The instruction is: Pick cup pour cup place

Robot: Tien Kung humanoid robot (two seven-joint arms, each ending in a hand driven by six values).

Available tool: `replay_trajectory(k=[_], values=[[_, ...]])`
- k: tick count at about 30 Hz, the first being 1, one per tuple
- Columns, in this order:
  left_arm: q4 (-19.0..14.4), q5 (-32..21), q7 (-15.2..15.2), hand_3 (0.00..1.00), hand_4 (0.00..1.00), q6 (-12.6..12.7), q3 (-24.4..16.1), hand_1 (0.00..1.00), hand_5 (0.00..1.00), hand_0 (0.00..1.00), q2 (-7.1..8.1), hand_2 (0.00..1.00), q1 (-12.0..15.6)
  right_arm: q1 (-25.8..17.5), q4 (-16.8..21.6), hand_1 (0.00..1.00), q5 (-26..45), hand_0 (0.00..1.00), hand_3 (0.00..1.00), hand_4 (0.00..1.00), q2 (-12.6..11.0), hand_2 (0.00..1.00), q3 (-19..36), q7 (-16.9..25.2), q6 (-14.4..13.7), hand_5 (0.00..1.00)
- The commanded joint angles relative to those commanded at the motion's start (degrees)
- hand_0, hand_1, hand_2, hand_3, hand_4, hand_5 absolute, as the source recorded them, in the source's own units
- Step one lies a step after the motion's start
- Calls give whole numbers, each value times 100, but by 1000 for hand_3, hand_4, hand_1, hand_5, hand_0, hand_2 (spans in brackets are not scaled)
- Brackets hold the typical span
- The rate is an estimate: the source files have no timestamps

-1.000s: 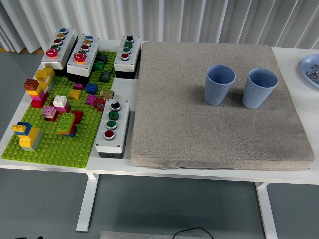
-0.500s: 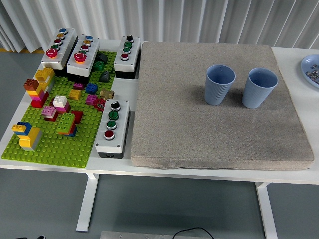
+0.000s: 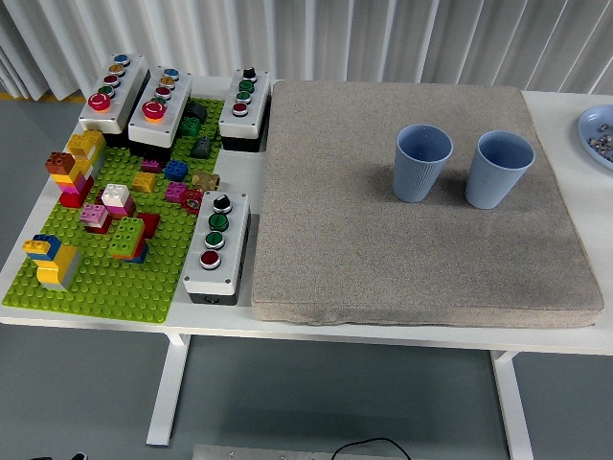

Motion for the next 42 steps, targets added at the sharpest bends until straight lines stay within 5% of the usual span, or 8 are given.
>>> replay_trajectory(k=[42], values=[[0,-25,-1,664,516,-1,-1,797,895,748,5,826,17,3,-9,804,-79,867,834,653,9,850,48,-53,87,816]])
